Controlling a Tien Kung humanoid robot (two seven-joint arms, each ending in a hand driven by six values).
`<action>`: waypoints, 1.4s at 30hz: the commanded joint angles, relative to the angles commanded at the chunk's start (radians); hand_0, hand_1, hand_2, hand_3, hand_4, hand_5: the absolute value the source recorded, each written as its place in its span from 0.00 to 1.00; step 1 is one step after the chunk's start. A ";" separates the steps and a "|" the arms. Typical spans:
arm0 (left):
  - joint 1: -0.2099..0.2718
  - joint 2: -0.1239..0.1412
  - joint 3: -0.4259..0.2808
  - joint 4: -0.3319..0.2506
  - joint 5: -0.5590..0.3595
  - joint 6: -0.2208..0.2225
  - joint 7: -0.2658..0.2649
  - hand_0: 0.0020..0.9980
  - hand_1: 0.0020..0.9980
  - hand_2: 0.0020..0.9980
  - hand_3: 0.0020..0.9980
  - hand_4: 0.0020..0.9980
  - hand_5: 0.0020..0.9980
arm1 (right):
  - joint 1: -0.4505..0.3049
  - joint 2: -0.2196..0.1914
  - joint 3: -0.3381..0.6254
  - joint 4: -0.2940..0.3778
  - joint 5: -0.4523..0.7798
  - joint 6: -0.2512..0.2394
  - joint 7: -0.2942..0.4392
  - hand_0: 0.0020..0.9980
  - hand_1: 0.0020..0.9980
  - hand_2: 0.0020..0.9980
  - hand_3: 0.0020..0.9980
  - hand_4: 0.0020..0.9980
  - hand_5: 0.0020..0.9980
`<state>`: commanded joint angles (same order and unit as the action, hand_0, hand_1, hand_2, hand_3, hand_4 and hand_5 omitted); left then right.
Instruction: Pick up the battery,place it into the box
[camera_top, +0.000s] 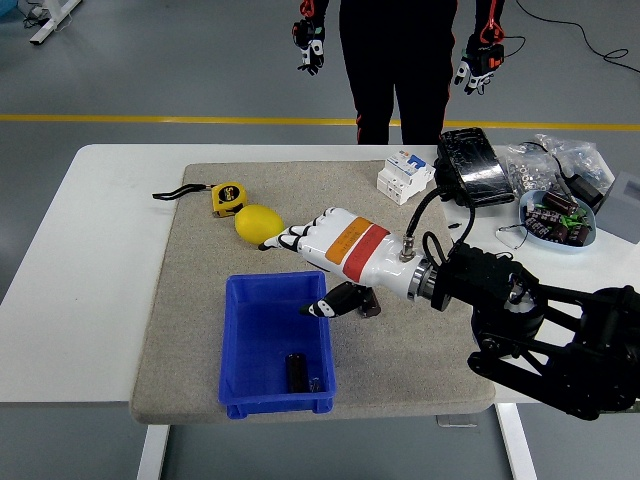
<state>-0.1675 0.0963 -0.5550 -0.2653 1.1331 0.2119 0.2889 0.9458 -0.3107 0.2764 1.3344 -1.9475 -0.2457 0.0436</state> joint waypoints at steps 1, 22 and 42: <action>0.000 0.000 0.000 0.000 0.001 0.000 0.000 0.66 0.65 0.66 0.58 0.63 0.58 | 0.002 -0.001 -0.001 -0.009 0.002 0.002 0.003 0.37 0.49 0.75 0.85 0.89 0.30; -0.004 -0.004 -0.005 -0.001 0.009 -0.002 0.002 0.66 0.65 0.66 0.58 0.63 0.57 | 0.017 0.041 -0.157 -0.385 0.096 0.061 0.059 0.37 0.49 0.73 0.83 0.91 0.30; -0.004 -0.006 -0.003 -0.002 0.009 -0.002 0.003 0.66 0.66 0.66 0.58 0.63 0.57 | 0.007 0.073 -0.180 -0.433 0.126 0.033 0.059 0.34 0.43 0.66 0.80 0.87 0.30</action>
<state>-0.1712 0.0904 -0.5577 -0.2672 1.1418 0.2098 0.2919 0.9525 -0.2381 0.0961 0.9010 -1.8220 -0.2129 0.1030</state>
